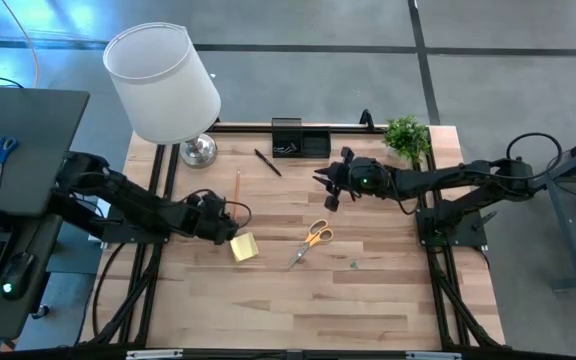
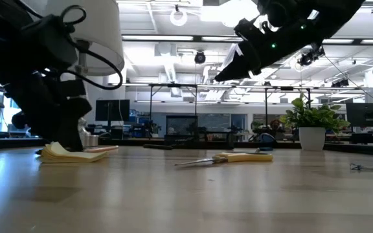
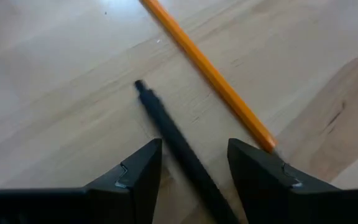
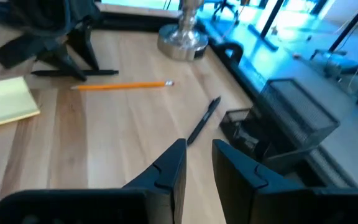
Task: Pick and place office supplies into organizer
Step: Put the bottom pen into the desk organizer
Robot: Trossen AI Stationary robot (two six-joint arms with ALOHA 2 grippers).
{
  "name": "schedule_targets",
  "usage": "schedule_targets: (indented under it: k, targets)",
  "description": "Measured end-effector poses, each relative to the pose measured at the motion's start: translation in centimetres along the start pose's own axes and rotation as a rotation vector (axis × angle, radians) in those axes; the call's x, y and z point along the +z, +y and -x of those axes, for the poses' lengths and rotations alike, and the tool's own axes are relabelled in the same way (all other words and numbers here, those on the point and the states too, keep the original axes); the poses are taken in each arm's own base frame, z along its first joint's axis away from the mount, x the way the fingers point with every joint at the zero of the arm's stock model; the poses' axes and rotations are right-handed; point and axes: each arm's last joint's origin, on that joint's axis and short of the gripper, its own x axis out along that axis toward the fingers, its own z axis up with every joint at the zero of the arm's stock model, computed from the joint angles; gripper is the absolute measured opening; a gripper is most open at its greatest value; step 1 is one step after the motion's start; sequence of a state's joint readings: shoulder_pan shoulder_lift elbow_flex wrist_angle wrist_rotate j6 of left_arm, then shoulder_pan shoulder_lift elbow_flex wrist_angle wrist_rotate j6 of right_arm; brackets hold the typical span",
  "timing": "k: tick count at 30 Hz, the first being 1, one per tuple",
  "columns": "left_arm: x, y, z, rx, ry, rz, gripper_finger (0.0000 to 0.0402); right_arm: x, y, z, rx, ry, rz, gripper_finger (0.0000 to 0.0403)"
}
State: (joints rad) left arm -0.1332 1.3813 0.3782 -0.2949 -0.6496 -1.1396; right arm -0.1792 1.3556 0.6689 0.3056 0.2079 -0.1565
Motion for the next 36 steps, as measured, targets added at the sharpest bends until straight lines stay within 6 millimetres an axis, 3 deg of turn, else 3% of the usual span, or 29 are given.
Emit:
schedule_targets:
  k: [11, 25, 29, 36]
  targets:
    - [-0.3, -0.1, -0.4, 0.020, 0.003, 0.024, 0.0172, 0.0, -1.4, -0.2, -0.013, -0.016, -0.014, 0.0071]
    - [-0.4, 0.0, -0.4, 0.022, 0.015, 0.023, 0.0169, -0.1, -1.4, -0.3, 0.006, -0.015, -0.022, 0.0071]
    - [-0.4, 0.0, -0.4, 0.019, 0.022, 0.016, 0.0140, -0.1, -1.4, -0.3, 0.006, -0.015, -0.022, 0.0071]
    - [-0.4, 0.0, -0.4, 0.021, 0.025, -0.010, 0.0048, -0.2, -1.4, -0.3, 0.009, 0.000, -0.041, 0.0071]
